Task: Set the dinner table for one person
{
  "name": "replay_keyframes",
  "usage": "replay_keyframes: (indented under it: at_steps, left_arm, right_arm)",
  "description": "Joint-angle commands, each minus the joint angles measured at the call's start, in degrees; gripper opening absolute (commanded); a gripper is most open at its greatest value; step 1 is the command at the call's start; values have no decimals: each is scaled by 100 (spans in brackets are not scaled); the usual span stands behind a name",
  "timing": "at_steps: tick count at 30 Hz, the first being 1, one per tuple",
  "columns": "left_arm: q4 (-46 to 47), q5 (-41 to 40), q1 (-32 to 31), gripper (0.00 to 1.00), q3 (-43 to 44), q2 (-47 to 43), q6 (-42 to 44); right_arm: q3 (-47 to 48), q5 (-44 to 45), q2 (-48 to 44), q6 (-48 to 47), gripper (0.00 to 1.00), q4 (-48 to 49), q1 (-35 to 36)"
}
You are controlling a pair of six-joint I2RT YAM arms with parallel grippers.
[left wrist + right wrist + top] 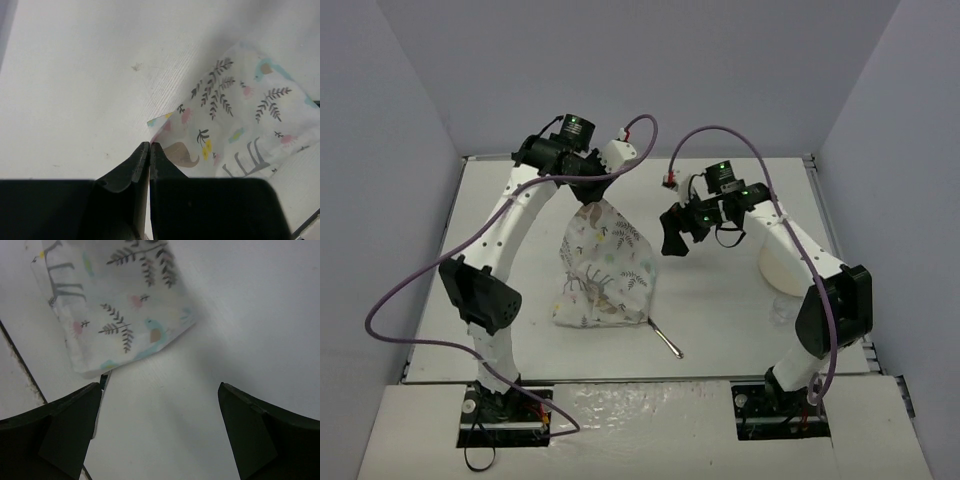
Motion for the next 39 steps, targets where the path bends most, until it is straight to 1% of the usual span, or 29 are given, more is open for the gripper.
replay_keyframes:
  at_steps: [1,3,7,13,17,19,23,25,26,27,28,29,31,32,34,35,37,38,39]
  left_arm:
    - [224,-147,12,0,-323,-657,-201]
    - [250,-47,25,0,-568,-833,-210]
    - [331,61,26,0,-1003,-1191,-165]
    - [217,355,59,0,-1328,-1704,-10]
    - [128,825,173,0,-1515,-2153,-58]
    - [72,1046,227,0,-1637,-2391,-59]
    - [106,1361,423,0,-2108,-3003,10]
    - [-18,1512,593,0,-2276,-3088,54]
    - [-31,1583,647,0,-2353,-3141,76]
    - [-27,1611,691,0,-2412,-3221,107]
    - [-13,1596,720,0,-2475,-3251,112]
    - [-7,1589,752,0,-2510,-3283,123]
    - [-15,1598,846,0,-2507,-3347,152]
    - [-20,1621,939,0,-2498,-3371,157]
    - [-89,1639,1036,0,-2447,-3415,232]
    - [-115,1638,1085,0,-2426,-3443,267]
    - [-135,1632,1220,0,-2400,-3500,326]
    - [-144,1644,1271,0,-2382,-3520,342]
    - [-154,1658,1315,0,-2362,-3539,352]
  right_arm:
    - [487,-139,463,-446,100,-360,766]
    - [772,-11,796,-511,100,-482,1124]
    - [1446,284,1422,-623,100,-516,1445]
    - [2274,557,1952,-1058,100,-330,1538]
    - [2285,483,2009,-1344,100,166,1581]
    - [2192,440,2042,-1312,100,443,1609]
    - [2135,137,2399,-1338,100,520,1627]
    - [2183,58,2600,-1366,99,532,1658]
    - [2238,17,2687,-1390,93,515,1673]
    - [2364,-24,2835,-1393,80,478,1680]
    - [2481,-44,2943,-1330,70,454,1685]
    - [2608,-51,3053,-1282,63,409,1700]
    - [2822,-48,3236,-1243,54,291,1754]
    - [2815,-71,3251,-1266,52,267,1787]
    - [2698,-55,3191,-1377,41,202,1902]
    - [2612,-20,3138,-1422,31,177,1965]
    - [2442,173,2975,-1530,5,159,2066]
    - [2369,264,2917,-1567,2,159,2134]
    - [2295,337,2873,-1592,0,159,2212]
